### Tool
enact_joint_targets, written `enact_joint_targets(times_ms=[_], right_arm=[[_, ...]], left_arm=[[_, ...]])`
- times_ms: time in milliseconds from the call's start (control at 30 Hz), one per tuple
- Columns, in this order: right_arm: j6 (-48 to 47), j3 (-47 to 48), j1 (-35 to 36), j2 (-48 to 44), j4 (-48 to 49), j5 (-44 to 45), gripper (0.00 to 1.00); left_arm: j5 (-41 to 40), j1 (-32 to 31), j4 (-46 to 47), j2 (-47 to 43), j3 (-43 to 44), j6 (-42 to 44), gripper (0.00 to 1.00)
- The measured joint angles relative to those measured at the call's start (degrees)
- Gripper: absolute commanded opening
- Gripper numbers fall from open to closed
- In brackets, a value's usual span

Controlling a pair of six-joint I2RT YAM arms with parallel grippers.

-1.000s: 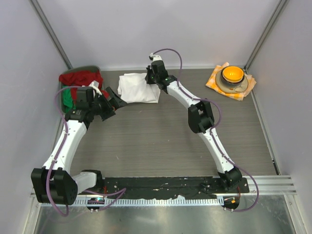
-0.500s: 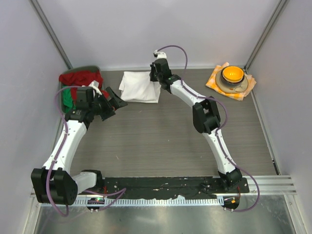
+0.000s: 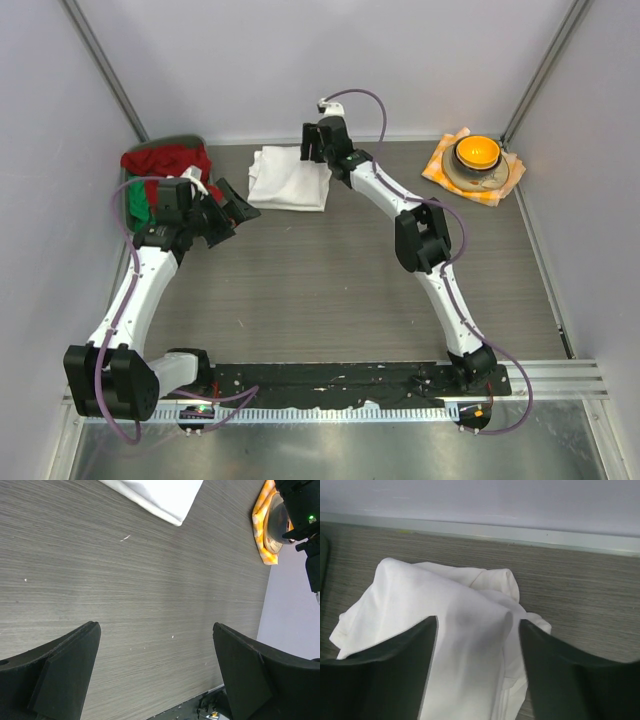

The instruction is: Fold and stack the t-shirts

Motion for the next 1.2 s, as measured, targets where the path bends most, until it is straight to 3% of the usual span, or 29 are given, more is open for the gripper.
enact_joint_targets(times_ms=[200, 333, 567, 900, 1067, 1200], right_arm=[[-1.14, 0.63, -0.07, 2.08, -2.71, 1.29, 0.98], [-3.21, -4.68, -0.07, -0.63, -1.97, 3.87, 0.99], [-6.21, -24.02, -0.04, -20.35, -0.87, 7.50, 1.00], [-1.77, -47.43, -0.04, -54.10, 2.62, 4.63, 1.00], [2.38, -63.67, 0.13, -63.06, 2.36, 2.32, 1.00], [4.24, -71.82, 0.79, -66.79, 0.68, 1.03, 1.00]], left_arm=[[-3.74, 0.00, -0.48, 0.00, -0.02, -0.07, 1.00], [-5.09, 0.02, -1.03, 0.96, 0.98, 0.00, 1.00], [-1.33, -0.09, 0.09, 11.50, 10.75, 0.13, 1.00], [11.02, -1.95, 17.64, 36.68, 24.39, -9.35, 1.00], [15.43, -3.74, 30.60, 51.74, 34.80, -17.11, 1.00], [16.33, -4.33, 34.80, 60.74, 42.69, -20.35, 1.00]])
